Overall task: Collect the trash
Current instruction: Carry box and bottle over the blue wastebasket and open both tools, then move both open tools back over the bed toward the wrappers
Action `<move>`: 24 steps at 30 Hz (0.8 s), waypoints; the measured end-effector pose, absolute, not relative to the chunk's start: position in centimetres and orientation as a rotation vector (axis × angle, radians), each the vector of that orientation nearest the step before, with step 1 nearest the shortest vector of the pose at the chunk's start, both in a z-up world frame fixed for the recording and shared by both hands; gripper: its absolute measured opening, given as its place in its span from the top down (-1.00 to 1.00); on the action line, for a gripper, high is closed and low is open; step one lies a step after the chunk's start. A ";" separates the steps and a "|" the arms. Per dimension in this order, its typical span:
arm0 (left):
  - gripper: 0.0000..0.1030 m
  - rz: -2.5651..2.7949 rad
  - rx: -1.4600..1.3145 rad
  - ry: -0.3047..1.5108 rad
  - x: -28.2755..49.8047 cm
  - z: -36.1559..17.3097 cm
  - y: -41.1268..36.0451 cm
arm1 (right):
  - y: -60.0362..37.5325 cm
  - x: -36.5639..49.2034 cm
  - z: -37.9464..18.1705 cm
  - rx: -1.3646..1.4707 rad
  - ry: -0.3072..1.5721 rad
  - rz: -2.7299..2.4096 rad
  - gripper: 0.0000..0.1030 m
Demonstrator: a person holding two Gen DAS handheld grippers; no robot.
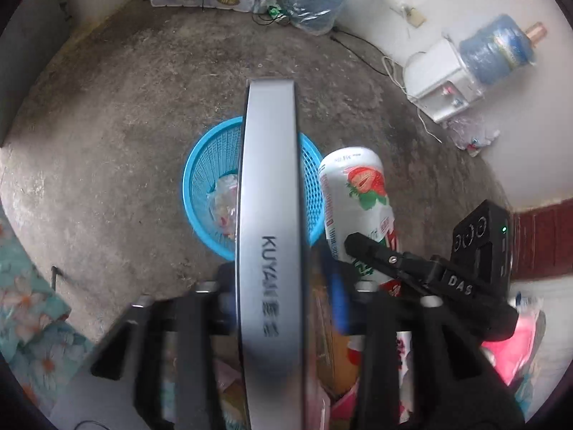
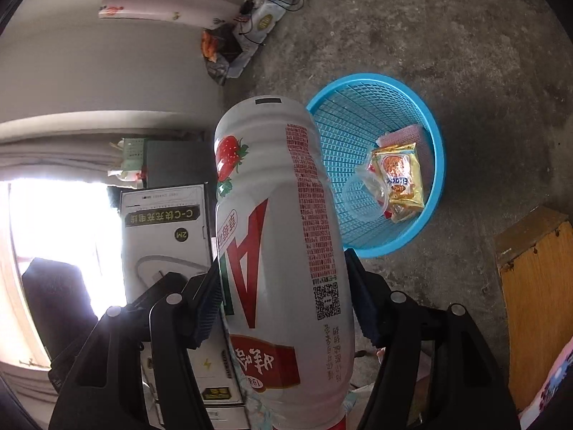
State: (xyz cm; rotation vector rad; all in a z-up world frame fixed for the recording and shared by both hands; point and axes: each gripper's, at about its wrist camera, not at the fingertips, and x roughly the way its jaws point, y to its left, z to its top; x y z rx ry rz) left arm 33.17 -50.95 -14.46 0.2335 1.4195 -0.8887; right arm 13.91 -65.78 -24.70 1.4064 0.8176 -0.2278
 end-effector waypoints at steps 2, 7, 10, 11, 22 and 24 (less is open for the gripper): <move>-0.19 -0.830 0.214 1.384 34.4 -15.3 -51.9 | -67.6 15.0 -27.2 1.446 0.818 -0.260 -0.41; -0.20 -0.786 0.122 1.393 34.9 -16.3 -51.3 | -68.1 14.8 -29.3 1.450 0.819 -0.333 -0.41; -0.20 -0.804 0.153 1.347 34.5 -15.5 -50.6 | -67.3 14.3 -29.1 1.390 0.824 -0.343 -0.41; -0.20 -0.813 0.150 1.336 34.3 -15.1 -50.3 | -67.0 14.0 -29.0 1.374 0.826 -0.348 -0.41; -0.40 -0.902 0.052 1.194 30.9 -6.3 -41.9 | -64.0 11.1 -24.2 1.296 0.774 -0.319 -0.41; -0.46 -0.912 0.028 1.149 30.0 -4.2 -38.5 | -63.1 10.9 -22.5 1.279 0.750 -0.287 -0.41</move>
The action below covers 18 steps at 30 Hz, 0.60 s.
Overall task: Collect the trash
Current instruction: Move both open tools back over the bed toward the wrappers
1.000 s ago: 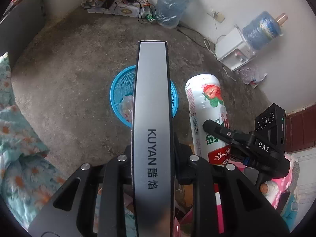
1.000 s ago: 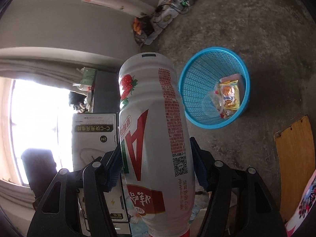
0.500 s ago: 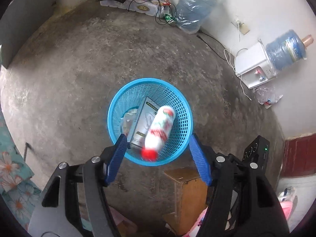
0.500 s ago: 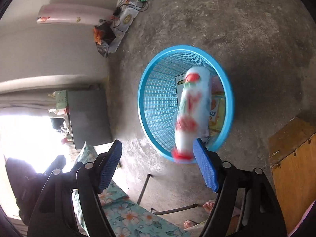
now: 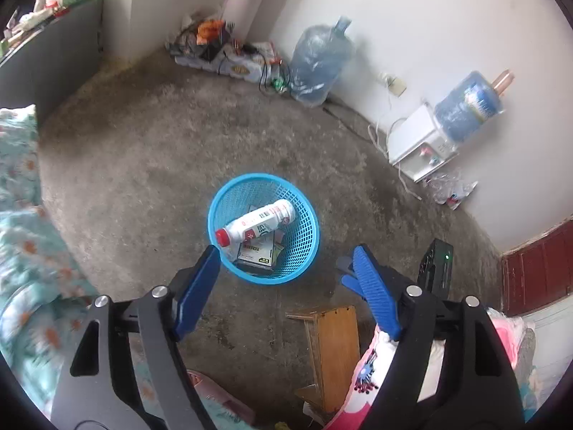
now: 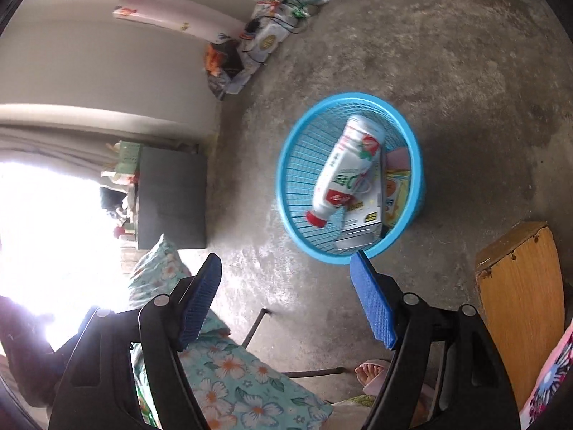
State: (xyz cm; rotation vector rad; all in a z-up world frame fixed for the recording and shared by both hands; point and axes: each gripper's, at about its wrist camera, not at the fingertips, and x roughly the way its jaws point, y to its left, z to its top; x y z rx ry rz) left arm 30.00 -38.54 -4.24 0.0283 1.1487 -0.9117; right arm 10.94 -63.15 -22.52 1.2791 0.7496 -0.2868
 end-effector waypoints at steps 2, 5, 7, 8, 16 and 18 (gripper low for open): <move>-0.52 -0.898 0.001 1.100 28.8 -2.4 -34.7 | -61.9 10.9 -20.9 1.251 0.736 -0.243 -0.42; -0.55 -0.838 -0.060 1.038 26.7 -0.2 -28.5 | -59.7 11.3 -18.9 1.192 0.744 -0.173 -0.45; -0.57 -0.786 -0.117 0.998 25.1 1.0 -24.0 | -58.2 11.8 -17.4 1.150 0.743 -0.112 -0.45; -0.59 -0.749 -0.144 0.973 24.1 1.4 -21.6 | -57.5 12.1 -16.7 1.133 0.738 -0.077 -0.45; -0.61 -0.406 -0.283 0.790 14.7 3.2 -3.4 | -49.8 14.1 -10.5 0.935 0.744 0.218 -0.46; -0.61 -0.305 -0.336 0.762 12.4 3.1 1.2 | -47.5 14.4 -9.6 0.900 0.761 0.272 -0.46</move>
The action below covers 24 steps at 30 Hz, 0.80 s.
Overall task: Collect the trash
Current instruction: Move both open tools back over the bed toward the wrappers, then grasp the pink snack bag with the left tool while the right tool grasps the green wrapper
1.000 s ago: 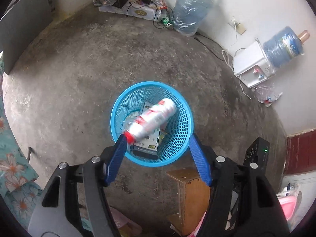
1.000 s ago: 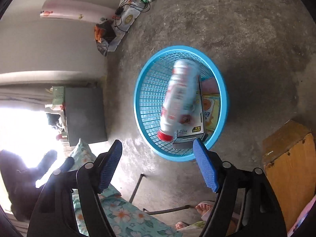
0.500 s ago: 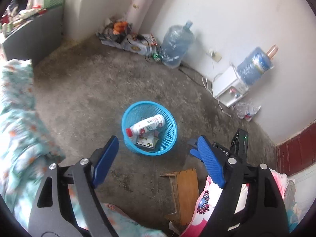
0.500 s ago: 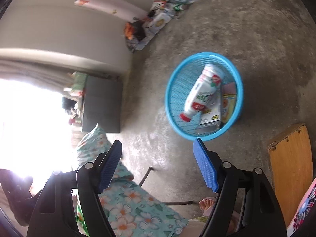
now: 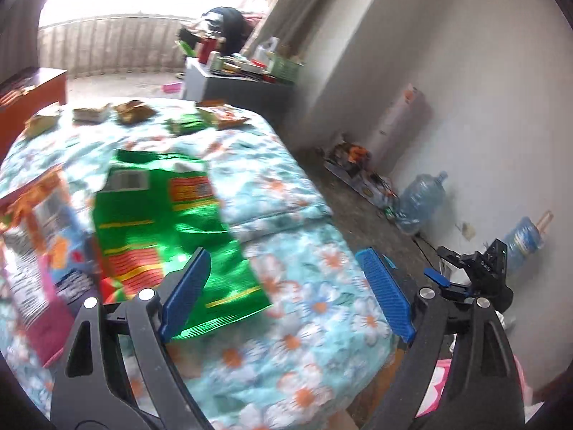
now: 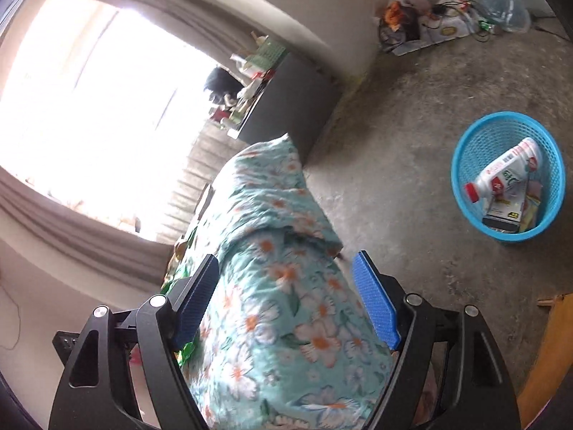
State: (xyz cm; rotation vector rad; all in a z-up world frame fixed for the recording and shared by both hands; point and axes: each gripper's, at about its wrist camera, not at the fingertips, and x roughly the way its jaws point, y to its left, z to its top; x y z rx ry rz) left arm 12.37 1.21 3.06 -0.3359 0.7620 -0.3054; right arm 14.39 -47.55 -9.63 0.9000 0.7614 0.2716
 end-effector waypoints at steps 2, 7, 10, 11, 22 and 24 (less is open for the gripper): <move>-0.61 -0.231 -0.380 0.741 10.4 3.0 5.5 | -44.8 14.8 -9.0 0.873 0.790 0.331 -0.46; -0.61 -0.036 -0.427 0.695 6.9 2.7 14.7 | -37.6 15.7 -8.0 0.817 0.872 0.471 -0.46; -0.61 0.040 -0.530 0.710 5.9 1.1 18.8 | -32.8 16.6 -7.4 0.781 0.930 0.557 -0.46; -0.60 0.048 -0.573 0.717 5.5 0.5 20.1 | -31.2 17.0 -7.3 0.770 0.954 0.580 -0.46; -0.32 0.039 -0.848 0.769 7.6 -6.0 24.0 | -21.3 22.9 -10.2 0.735 1.200 0.655 -0.46; -0.23 0.019 -0.871 0.781 8.2 -6.8 24.4 | -20.8 23.6 -10.9 0.739 1.232 0.653 -0.46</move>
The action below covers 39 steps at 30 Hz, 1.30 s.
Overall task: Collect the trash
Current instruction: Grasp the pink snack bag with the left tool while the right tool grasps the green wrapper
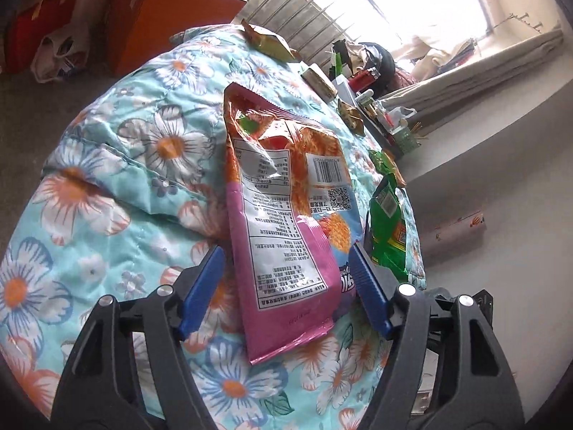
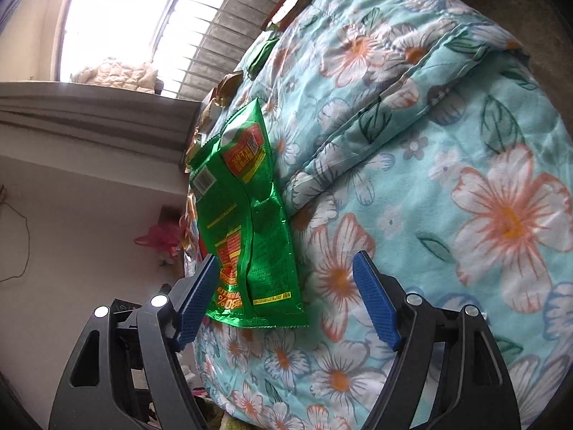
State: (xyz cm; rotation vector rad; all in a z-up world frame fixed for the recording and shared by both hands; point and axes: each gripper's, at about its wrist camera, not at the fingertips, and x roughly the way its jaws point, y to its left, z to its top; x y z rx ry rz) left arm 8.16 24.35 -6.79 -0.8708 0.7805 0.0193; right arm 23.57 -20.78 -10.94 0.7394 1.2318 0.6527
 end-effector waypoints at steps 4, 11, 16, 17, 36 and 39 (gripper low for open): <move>-0.09 -0.021 -0.923 0.804 9.5 -8.3 24.8 | -19.6 24.9 -11.5 0.755 1.250 0.666 -0.46; 0.09 -0.040 -1.008 0.805 10.6 -9.8 25.6 | -17.3 26.7 -11.3 0.717 1.281 0.703 -0.35; 0.14 -0.018 -0.954 0.807 11.5 -9.7 25.0 | -15.7 27.5 -11.3 0.688 1.286 0.710 -0.19; 0.16 -0.008 -0.928 0.811 11.8 -9.6 24.9 | -15.4 27.6 -11.2 0.682 1.284 0.710 -0.17; 0.77 0.120 -0.606 0.809 11.3 -5.9 22.0 | -15.5 26.4 -10.8 0.657 1.252 0.618 0.79; 0.89 0.092 -0.607 0.785 10.8 -4.7 21.7 | -16.5 25.7 -10.1 0.692 1.219 0.637 0.88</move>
